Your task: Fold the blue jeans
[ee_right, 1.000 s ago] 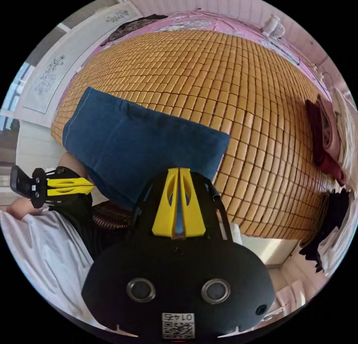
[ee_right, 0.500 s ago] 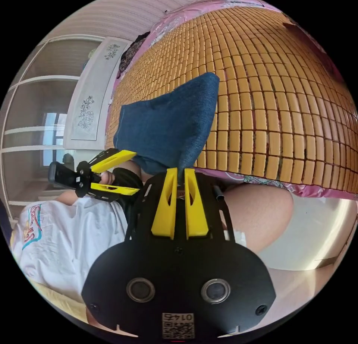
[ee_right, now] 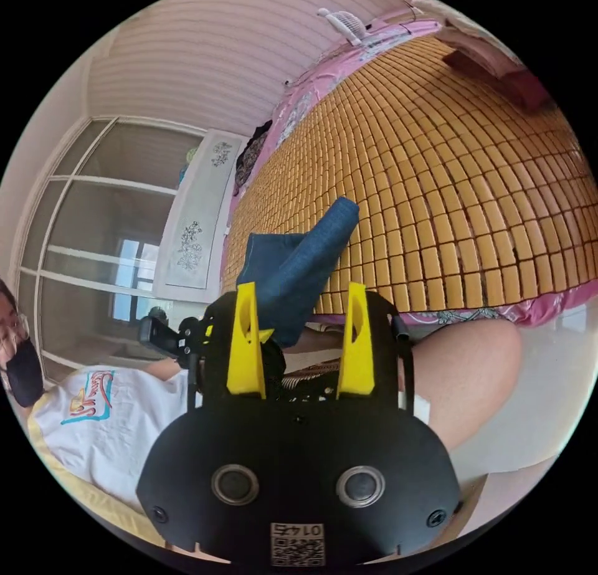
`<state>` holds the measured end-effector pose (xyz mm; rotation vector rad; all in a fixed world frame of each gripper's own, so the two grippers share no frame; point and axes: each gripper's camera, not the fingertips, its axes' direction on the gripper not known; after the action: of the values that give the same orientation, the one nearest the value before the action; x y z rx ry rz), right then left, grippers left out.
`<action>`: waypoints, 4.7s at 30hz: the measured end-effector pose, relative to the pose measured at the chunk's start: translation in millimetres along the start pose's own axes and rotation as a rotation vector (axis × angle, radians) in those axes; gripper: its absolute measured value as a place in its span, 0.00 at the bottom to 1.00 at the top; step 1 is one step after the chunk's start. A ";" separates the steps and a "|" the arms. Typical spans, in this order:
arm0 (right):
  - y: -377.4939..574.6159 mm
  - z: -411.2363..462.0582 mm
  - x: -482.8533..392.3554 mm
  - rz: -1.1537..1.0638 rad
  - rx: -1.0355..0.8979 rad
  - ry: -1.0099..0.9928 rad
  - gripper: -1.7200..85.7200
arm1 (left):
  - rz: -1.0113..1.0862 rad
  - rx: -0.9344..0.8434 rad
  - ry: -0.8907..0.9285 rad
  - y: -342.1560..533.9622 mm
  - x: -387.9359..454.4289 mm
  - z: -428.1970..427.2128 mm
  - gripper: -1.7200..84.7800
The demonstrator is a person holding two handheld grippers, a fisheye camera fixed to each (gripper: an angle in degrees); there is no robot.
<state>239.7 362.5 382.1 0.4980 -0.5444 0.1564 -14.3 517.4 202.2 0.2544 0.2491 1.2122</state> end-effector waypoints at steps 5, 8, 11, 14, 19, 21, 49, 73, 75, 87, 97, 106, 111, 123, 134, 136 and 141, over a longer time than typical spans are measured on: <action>5.3 30.7 42.4 0.152 -0.026 -0.279 0.23 | -0.028 -0.013 0.028 25.5 -6.6 -16.9 0.06; 8.4 39.9 55.7 0.227 -0.027 -0.282 0.15 | -0.061 -0.013 0.012 43.1 -13.5 -26.8 0.05; 13.7 35.6 66.2 0.243 -0.010 -0.325 0.09 | -0.110 0.032 0.077 52.6 -26.6 -35.7 0.03; 23.4 17.4 80.5 0.268 0.054 -0.386 0.06 | -0.110 0.077 0.131 45.5 -38.3 -42.5 0.02; 40.3 -32.3 90.3 0.242 0.243 -0.500 0.04 | 0.005 0.161 0.181 8.6 -38.3 -52.3 0.01; 43.1 -55.7 84.7 0.204 0.302 -0.497 0.04 | 0.030 0.222 0.203 -5.3 -40.6 -58.2 0.01; 23.0 163.4 -117.5 -0.371 -0.336 0.371 0.09 | -0.806 0.210 0.128 187.7 -300.4 -47.9 0.01; 20.4 212.6 -149.5 -0.513 -0.429 0.513 0.01 | -0.747 -0.017 0.070 131.1 -335.3 70.5 0.01; 21.4 206.4 -147.1 -0.487 -0.406 0.487 0.01 | -0.751 -0.005 0.112 132.9 -340.1 67.8 0.02; 18.9 99.8 -93.5 -0.141 0.041 0.397 0.15 | -0.766 -0.010 0.090 126.8 -372.9 96.9 0.18; 35.0 104.3 -41.7 0.044 0.054 0.184 0.18 | -0.808 -0.002 0.257 127.4 -387.2 133.2 0.17; 49.6 100.3 -46.1 0.006 0.047 0.220 0.17 | -0.794 -0.043 0.256 118.5 -393.3 152.5 0.19; 68.9 102.0 -55.1 0.010 0.120 0.256 0.17 | -0.838 -0.010 0.253 119.5 -385.2 160.3 0.18; 89.3 104.6 -113.4 -0.106 0.006 0.391 0.09 | -0.908 0.031 0.256 128.3 -340.3 168.1 0.11; 168.3 95.3 -301.7 -0.738 0.036 0.479 0.07 | -0.981 0.237 0.246 150.2 -237.7 158.7 0.07; 180.7 93.7 -327.8 -0.875 0.017 0.496 0.07 | -0.983 0.290 0.241 139.3 -224.8 154.6 0.07; 193.2 59.6 -365.7 -1.121 0.019 0.490 0.07 | -0.993 0.501 0.238 89.2 -193.0 143.8 0.07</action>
<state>-149.7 496.6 311.5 0.6920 0.2617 -0.7731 -110.8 356.3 377.2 0.3571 0.7836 0.1733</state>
